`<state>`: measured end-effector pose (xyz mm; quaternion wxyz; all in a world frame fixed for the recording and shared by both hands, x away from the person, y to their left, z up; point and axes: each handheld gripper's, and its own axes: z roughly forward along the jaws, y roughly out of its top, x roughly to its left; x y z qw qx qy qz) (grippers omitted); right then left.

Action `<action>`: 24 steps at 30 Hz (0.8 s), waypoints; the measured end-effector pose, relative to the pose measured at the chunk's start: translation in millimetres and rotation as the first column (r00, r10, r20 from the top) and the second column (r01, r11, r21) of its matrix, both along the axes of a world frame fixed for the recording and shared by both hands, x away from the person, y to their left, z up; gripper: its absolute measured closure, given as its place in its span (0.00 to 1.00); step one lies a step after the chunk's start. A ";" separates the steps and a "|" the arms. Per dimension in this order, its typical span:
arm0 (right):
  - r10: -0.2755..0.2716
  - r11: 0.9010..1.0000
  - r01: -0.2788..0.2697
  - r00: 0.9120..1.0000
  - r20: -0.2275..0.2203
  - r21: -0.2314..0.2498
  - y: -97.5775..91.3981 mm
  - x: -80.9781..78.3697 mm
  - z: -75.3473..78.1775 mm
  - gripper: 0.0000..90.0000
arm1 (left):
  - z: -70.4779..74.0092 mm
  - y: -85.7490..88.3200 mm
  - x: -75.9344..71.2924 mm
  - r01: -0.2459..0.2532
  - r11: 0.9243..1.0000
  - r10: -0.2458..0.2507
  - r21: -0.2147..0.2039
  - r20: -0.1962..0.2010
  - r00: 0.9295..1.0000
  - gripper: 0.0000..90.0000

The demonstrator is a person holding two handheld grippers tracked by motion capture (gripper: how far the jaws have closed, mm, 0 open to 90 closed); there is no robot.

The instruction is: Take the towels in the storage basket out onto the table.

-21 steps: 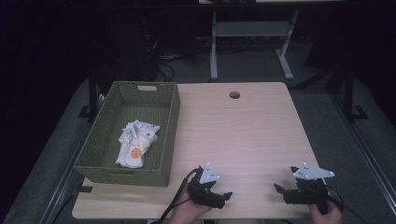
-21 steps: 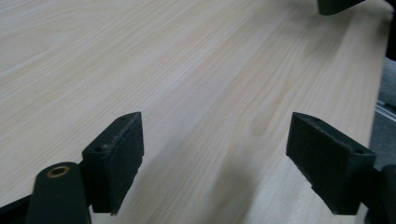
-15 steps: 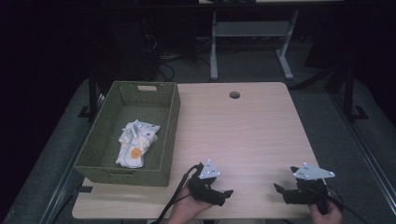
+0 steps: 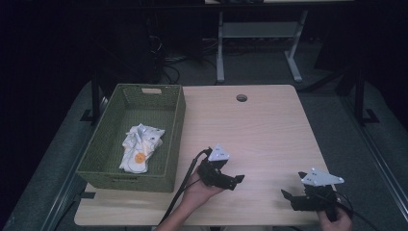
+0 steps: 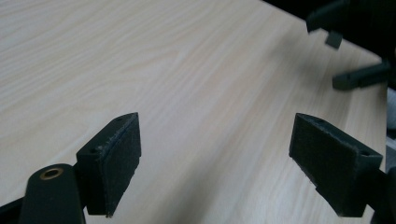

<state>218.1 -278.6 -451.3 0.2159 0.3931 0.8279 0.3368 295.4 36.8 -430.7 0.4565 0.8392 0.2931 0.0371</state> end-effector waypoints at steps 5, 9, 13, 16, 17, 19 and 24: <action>-0.002 1.000 0.002 1.000 -0.002 0.008 -0.3 -0.3 0.2 0.15 | 6.1 0.0 14.7 -0.007 0.999 0.005 -0.050 -0.049 0.999 0.20; 0.005 1.000 -0.005 1.000 0.000 0.001 0.4 -0.4 0.1 0.15 | 8.8 6.2 23.1 -0.009 0.995 -0.002 -0.104 -0.104 0.995 0.20; 0.009 1.000 -0.009 1.000 -0.001 -0.002 2.1 -0.8 0.4 0.15 | 20.5 17.5 30.5 -0.022 0.988 0.001 -0.156 -0.135 0.991 0.20; 0.008 1.000 -0.008 1.000 0.000 -0.003 2.2 -0.5 0.3 0.15 | 32.5 25.2 33.9 -0.021 0.981 -0.009 -0.194 -0.154 0.988 0.20; 0.007 1.000 -0.007 1.000 0.000 -0.002 2.2 -0.5 0.3 0.16 | 36.2 27.4 34.9 -0.026 0.978 -0.007 -0.207 -0.156 0.988 0.20; 0.008 1.000 -0.008 1.000 0.000 -0.003 2.0 -0.7 0.4 0.16 | 39.5 30.2 36.6 -0.026 0.976 -0.010 -0.218 -0.164 0.986 0.20; 0.007 1.000 -0.007 1.000 0.004 -0.001 2.0 -1.3 0.9 0.16 | 57.3 49.1 46.0 -0.048 0.967 0.002 -0.248 -0.185 0.983 0.20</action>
